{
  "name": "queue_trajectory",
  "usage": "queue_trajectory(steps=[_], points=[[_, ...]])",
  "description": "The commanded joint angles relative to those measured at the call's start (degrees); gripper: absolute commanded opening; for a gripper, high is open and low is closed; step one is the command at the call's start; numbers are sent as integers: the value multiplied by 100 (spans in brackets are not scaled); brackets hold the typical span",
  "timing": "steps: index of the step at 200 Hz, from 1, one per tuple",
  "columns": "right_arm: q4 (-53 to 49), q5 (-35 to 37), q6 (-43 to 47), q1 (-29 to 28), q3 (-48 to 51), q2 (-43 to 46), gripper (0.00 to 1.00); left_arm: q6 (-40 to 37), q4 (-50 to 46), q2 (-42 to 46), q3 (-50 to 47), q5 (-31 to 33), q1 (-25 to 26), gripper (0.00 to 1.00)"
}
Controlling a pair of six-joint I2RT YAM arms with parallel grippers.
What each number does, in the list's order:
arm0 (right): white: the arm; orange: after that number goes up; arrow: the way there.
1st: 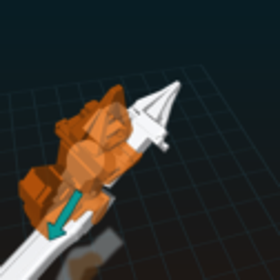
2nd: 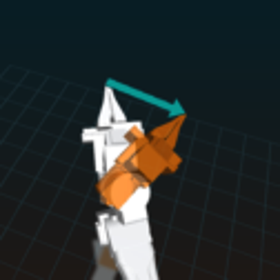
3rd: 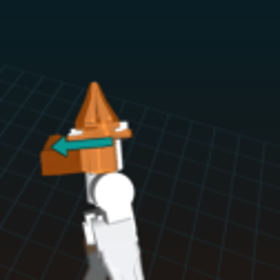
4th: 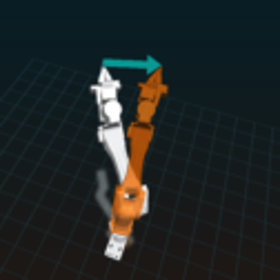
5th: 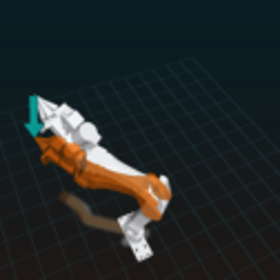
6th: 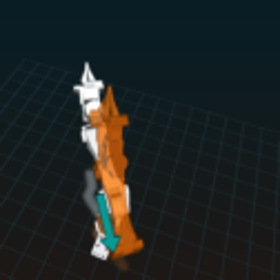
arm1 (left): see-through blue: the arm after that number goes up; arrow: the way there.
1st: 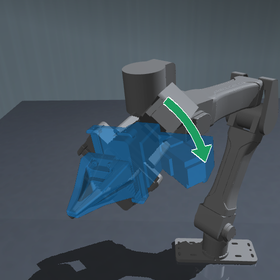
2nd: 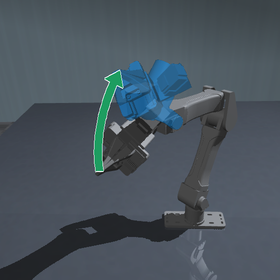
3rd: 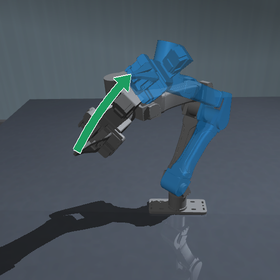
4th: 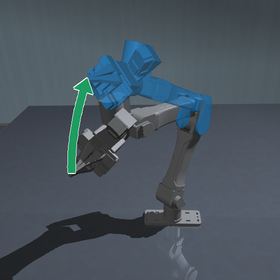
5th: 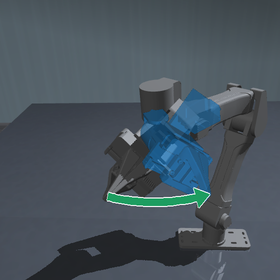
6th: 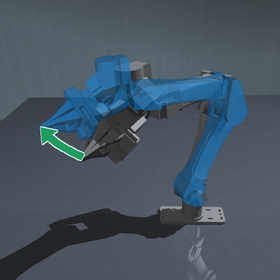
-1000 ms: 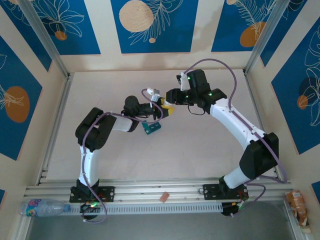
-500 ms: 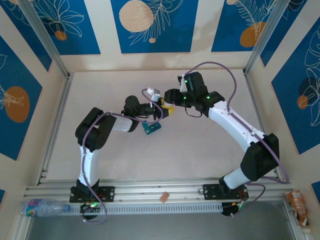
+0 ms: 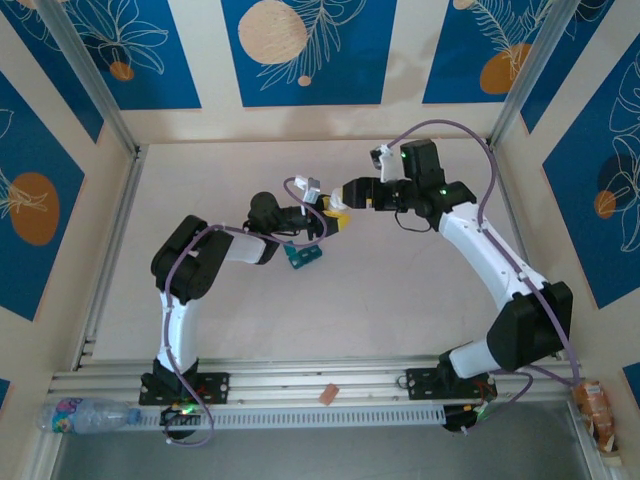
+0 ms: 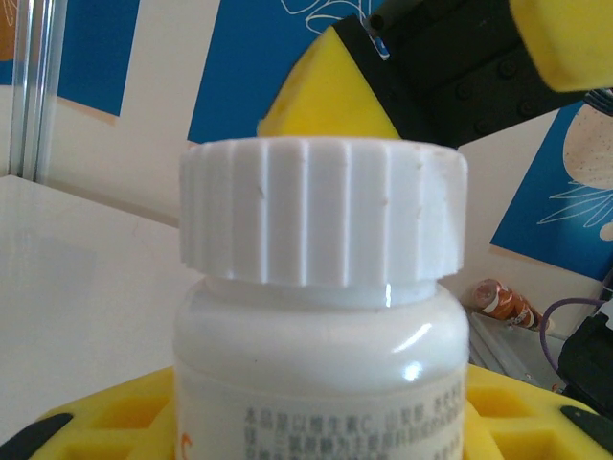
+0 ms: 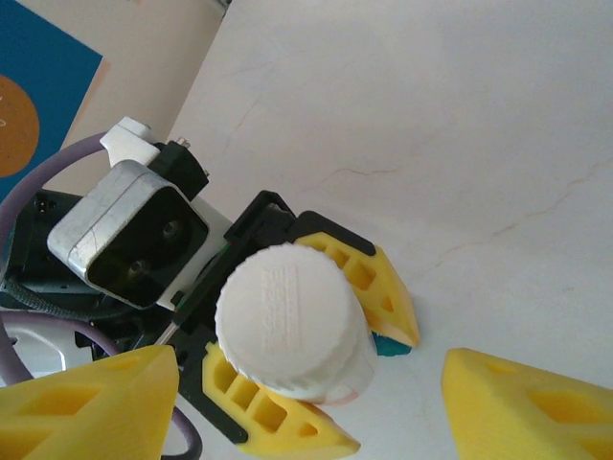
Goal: Sort the pills into containers
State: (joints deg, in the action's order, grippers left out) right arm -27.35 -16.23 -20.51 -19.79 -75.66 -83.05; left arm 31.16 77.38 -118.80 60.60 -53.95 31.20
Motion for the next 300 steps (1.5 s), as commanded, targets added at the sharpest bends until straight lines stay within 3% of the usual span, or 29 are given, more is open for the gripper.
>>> queue_trajectory(steps=[1, 119, 225, 300], points=[[-195, -220, 464, 36, -386, -239, 71, 22, 318, 127, 94, -41, 19, 0], [-191, -449, 497, -69, -606, -678, 57, 22, 321, 124, 93, -45, 19, 0], [-156, -520, 434, -189, -666, -792, 57, 33, 321, 165, 90, -44, 19, 0], [-148, -342, 279, -273, -545, -749, 35, 31, 321, 161, 88, -45, 18, 0]])
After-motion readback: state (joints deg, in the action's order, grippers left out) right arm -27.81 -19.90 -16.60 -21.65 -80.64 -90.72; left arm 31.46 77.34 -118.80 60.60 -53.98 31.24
